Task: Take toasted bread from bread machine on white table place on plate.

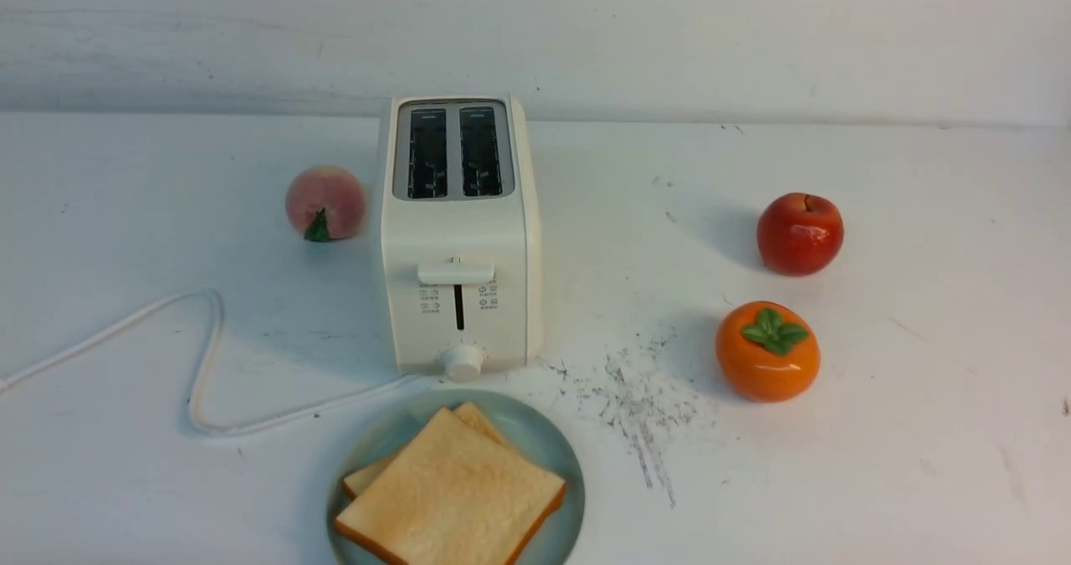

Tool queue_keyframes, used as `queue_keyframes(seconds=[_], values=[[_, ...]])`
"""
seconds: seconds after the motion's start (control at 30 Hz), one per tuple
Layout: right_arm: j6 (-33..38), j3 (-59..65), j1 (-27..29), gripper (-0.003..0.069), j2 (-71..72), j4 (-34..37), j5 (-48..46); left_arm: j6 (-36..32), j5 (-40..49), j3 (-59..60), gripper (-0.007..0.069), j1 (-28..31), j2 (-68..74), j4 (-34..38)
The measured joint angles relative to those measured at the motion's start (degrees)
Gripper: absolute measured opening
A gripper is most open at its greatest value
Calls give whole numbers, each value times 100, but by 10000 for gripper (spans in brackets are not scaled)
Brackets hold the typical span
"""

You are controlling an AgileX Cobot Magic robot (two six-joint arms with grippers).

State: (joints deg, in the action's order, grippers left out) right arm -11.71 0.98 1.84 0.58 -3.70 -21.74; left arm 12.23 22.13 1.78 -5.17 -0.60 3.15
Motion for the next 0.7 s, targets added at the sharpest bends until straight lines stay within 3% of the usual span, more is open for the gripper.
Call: queue_keyframes(seconds=[0.7], values=[[0, 0, 0, 199, 0, 0, -6, 0, 0, 0, 122, 0, 0, 0]])
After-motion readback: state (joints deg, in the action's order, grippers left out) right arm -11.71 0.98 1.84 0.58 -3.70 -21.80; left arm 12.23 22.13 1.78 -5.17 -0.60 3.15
